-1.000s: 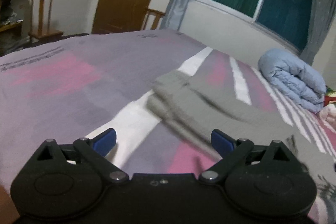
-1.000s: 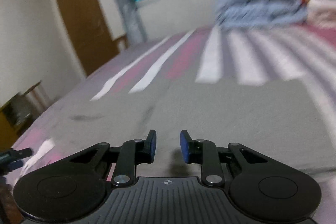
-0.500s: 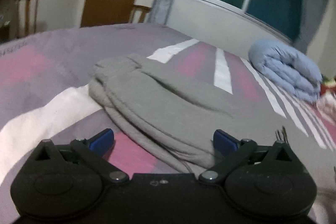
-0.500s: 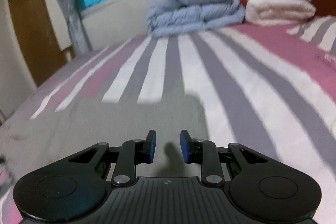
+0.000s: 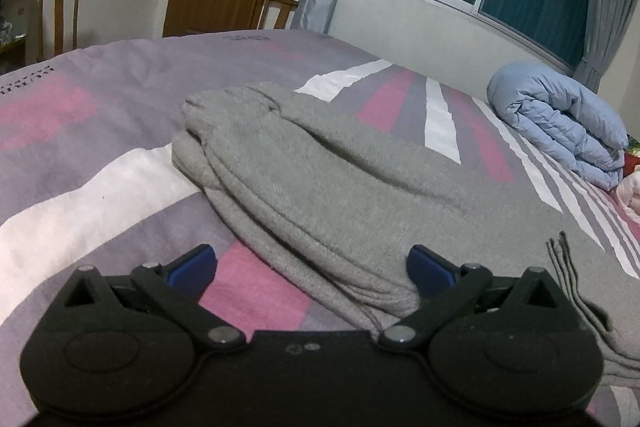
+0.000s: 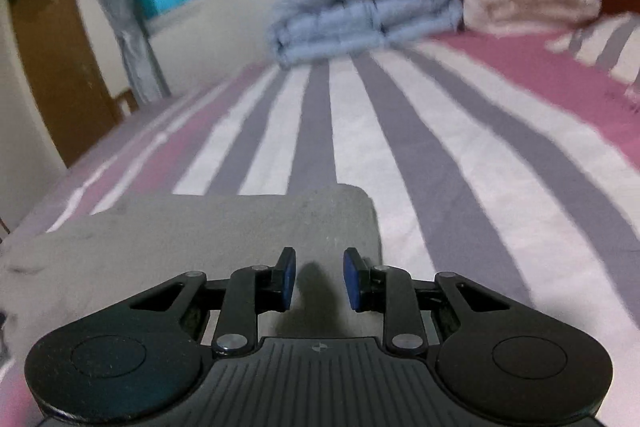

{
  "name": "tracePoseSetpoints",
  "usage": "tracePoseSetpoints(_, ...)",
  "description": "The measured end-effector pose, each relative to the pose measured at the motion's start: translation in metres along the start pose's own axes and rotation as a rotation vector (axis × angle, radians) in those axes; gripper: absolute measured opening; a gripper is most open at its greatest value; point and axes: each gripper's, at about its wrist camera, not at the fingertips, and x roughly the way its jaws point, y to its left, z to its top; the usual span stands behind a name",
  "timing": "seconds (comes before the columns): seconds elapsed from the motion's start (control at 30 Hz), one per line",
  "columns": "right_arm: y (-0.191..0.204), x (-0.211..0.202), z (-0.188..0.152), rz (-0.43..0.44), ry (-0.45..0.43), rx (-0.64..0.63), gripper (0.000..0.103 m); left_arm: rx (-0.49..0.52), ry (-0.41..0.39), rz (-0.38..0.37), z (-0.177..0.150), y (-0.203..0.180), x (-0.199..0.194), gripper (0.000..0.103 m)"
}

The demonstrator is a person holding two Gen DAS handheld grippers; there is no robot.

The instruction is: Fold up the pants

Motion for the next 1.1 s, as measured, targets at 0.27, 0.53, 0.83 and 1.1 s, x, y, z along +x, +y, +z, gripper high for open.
tracePoseSetpoints(0.27, 0.008, -0.055, -0.017, -0.030, -0.096, -0.003, 0.030, -0.106, -0.037, -0.042, 0.005, 0.023, -0.010, 0.094)
tracePoseSetpoints(0.53, -0.005, -0.070, -0.019, -0.074, -0.132, 0.122, 0.051, -0.339, 0.031, -0.271, 0.018, 0.080, 0.014, 0.089)
tracePoseSetpoints(0.83, 0.010, -0.058, -0.027, -0.078, -0.134, 0.060, 0.051, -0.488, 0.119, -0.412, 0.029, 0.116, 0.058, 0.051)
tracePoseSetpoints(1.1, 0.008, -0.049, -0.029, -0.085, -0.137, 0.064, 0.051, -0.617, 0.141, -0.523, 0.029, 0.135, 0.096, 0.036)
